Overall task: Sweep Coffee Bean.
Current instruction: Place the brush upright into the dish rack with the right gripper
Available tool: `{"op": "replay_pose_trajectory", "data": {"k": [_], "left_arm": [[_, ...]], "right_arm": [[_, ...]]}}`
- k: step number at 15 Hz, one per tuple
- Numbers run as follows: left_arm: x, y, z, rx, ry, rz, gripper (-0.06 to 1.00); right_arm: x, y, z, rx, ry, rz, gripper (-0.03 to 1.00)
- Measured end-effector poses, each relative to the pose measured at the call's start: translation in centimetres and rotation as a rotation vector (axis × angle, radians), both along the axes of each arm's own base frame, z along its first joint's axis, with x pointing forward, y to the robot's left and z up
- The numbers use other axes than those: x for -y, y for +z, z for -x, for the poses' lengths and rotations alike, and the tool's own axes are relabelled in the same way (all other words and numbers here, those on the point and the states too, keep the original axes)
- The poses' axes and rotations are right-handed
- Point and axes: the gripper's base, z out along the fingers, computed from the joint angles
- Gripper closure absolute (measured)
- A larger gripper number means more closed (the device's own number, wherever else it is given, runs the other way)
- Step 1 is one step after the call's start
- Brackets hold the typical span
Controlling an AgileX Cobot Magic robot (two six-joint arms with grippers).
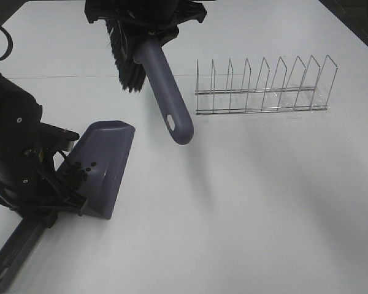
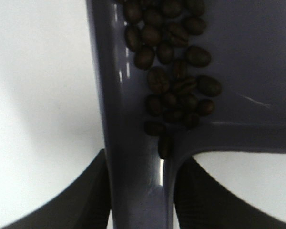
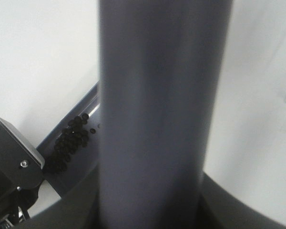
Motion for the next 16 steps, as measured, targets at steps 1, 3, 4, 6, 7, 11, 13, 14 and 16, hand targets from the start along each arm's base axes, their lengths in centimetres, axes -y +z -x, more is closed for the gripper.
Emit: {"op": "replay_pose_trajectory", "data": {"k": [1,3,4,6,7,11,13,14,16], "left_arm": [[0.0,0.0,0.0,0.0,0.001,0.001,0.6],[0.0,0.0,0.0,0.0,0.001,0.001,0.6],[0.0,0.0,0.0,0.0,0.001,0.001,0.6],[0.0,0.0,0.0,0.0,0.001,0.001,0.6],[0.0,0.0,0.0,0.001,0.001,0.001,0.6],[0.1,0.0,0.0,-0.002,0.01,0.008,0.6],[0.1,0.0,0.0,-0.001,0.01,0.009,0.6],[0.1,0.0,0.0,-0.001,0.011,0.01,0.6],[0.1,0.0,0.0,-0.001,0.013,0.011,0.6]], "right_arm": [[0.3,0.1,0.4,-0.001,0.015,0.014,0.67],[1.5,-0.5,1.7,-0.036,0.036,0.083,0.67],[2.3,-1.1,2.4,-0.056,0.042,0.134,0.67],[3.9,-2.2,3.4,-0.093,0.037,0.216,0.67],[5.1,-2.7,3.7,-0.119,0.026,0.245,0.67],[13.6,-5.3,3.1,-0.278,-0.139,0.285,0.67],[15.7,-6.4,3.1,-0.328,-0.169,0.294,0.67],[17.0,-7.4,3.3,-0.369,-0.184,0.306,0.67],[19.4,-8.7,3.5,-0.418,-0.221,0.345,0.67]]}}
